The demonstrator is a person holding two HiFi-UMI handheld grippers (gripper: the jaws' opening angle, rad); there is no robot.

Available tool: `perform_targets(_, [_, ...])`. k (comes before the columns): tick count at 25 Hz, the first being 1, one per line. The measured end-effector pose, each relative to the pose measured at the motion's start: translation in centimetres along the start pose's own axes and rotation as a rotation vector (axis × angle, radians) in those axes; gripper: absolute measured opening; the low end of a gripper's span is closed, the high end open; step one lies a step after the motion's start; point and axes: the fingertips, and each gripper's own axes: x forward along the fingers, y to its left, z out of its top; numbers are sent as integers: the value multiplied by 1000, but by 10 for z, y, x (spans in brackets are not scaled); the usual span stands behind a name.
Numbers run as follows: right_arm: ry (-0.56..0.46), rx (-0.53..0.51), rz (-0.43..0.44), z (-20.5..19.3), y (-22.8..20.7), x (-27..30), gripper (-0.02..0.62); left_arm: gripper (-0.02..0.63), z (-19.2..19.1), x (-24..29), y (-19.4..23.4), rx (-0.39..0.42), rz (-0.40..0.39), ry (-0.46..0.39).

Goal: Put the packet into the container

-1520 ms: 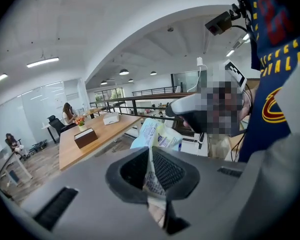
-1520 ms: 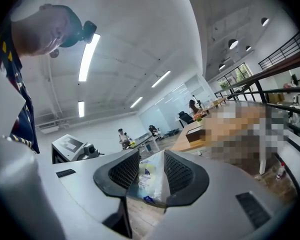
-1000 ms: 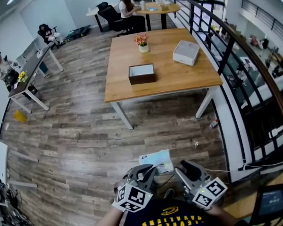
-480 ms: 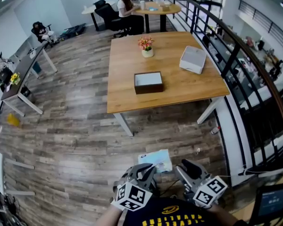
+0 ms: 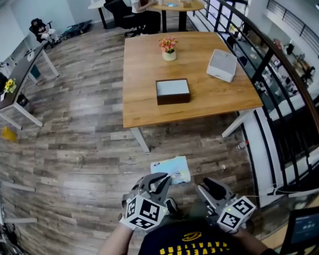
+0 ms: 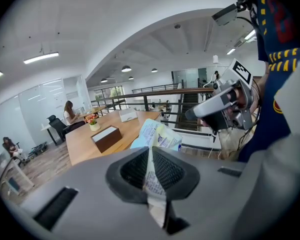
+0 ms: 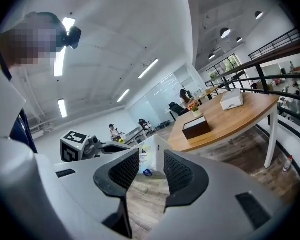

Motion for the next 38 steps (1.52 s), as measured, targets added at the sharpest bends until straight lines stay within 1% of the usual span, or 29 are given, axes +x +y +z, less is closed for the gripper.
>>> perform_targets(4, [3, 18, -18, 1, -4, 2, 144, 17, 2, 3, 5, -9, -5, -8])
perform_targets(10, [13, 23, -7, 1, -10, 18, 144, 17, -1, 13, 11, -10, -14, 7])
perform_targets(14, [12, 28, 11, 15, -29, 36, 144, 17, 2, 32, 27, -10, -6, 28])
perform_targets(19, [14, 17, 38, 29, -42, 55, 144, 17, 11, 45, 45, -24, 6, 29])
perform_targets(25, [13, 31, 63, 62, -77, 85, 144, 17, 24, 79, 74, -29, 23, 52])
perform_targets(30, [20, 21, 86, 95, -99, 105, 144, 17, 45, 104, 101, -37, 46, 60])
perform_targets(38, [20, 17, 128, 126, -138, 124, 144, 17, 64, 139, 125, -39, 90, 77])
